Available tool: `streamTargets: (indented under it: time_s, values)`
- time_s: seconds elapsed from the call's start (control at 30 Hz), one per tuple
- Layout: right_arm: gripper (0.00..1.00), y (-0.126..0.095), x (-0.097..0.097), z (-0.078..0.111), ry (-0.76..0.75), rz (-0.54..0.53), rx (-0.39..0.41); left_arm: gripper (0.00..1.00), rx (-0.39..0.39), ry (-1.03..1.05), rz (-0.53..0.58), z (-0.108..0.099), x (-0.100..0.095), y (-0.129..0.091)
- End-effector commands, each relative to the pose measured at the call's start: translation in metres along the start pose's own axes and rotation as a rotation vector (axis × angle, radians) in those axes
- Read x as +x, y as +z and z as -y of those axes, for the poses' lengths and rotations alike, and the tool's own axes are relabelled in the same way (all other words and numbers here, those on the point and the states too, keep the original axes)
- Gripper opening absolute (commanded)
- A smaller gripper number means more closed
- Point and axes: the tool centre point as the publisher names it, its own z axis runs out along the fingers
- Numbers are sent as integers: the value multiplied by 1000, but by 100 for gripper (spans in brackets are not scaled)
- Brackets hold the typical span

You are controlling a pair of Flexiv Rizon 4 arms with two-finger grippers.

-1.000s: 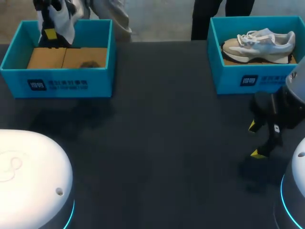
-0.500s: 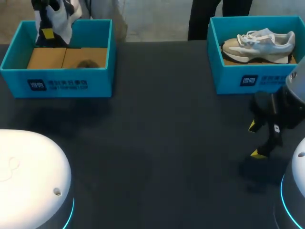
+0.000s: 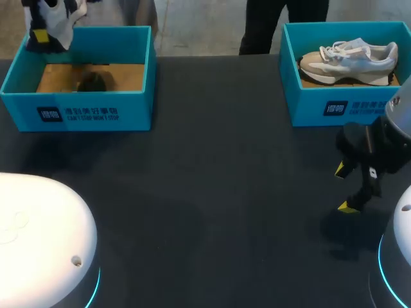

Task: Take the shoe out of the shoebox, open the shoe tongue, remove and reinsert the insole, then place the shoe into the shoebox

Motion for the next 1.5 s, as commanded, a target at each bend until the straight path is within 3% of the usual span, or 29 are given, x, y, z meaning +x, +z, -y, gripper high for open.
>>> streamTargets:
  time_s: [0.03, 0.4, 0.83, 1.5]
  values:
    - [100, 1, 1, 0, 1, 2, 2, 0, 3, -7, -53, -5, -28, 2]
    - [100, 1, 1, 0, 1, 2, 2, 0, 34, 45, -40, -20, -59, 8]
    - [100, 1, 1, 0, 1, 2, 2, 0, 27, 318, 0, -56, -108, 25]
    - [100, 1, 1, 0, 1, 2, 2, 0, -108, 762, 90, -74, -110, 41]
